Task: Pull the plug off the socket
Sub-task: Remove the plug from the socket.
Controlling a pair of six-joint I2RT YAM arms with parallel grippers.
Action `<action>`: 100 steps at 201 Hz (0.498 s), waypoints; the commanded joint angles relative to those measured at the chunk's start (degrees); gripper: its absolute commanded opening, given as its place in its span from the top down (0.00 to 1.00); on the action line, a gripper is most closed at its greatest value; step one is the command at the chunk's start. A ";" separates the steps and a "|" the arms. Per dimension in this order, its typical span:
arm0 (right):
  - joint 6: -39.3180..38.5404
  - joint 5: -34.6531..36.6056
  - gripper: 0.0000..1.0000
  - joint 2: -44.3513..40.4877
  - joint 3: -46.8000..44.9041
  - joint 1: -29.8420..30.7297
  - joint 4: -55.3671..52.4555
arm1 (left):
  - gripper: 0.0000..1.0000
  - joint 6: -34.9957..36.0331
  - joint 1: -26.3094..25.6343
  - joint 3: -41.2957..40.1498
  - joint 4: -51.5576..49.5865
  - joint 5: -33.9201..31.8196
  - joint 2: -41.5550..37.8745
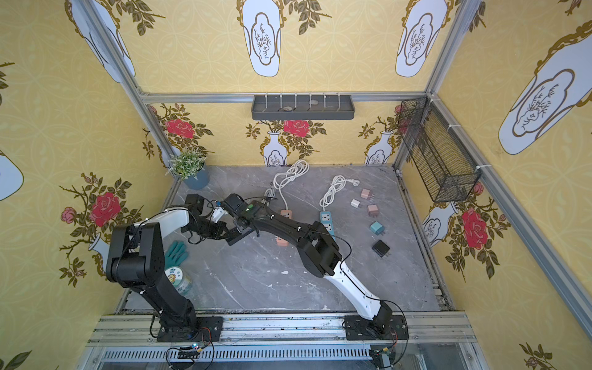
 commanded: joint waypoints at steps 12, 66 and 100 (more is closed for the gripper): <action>2.28 -11.85 0.73 -2.28 -1.87 -1.75 1.64 | 1.00 0.39 -0.07 -1.11 -2.31 -8.67 1.17; 10.67 -25.34 0.77 -7.74 -9.13 -8.07 6.18 | 1.00 0.49 -0.07 -1.19 -2.23 -8.60 1.23; 11.61 -26.42 0.76 -8.56 -10.12 -8.53 6.49 | 1.00 0.48 -0.09 -1.19 -2.24 -8.59 1.19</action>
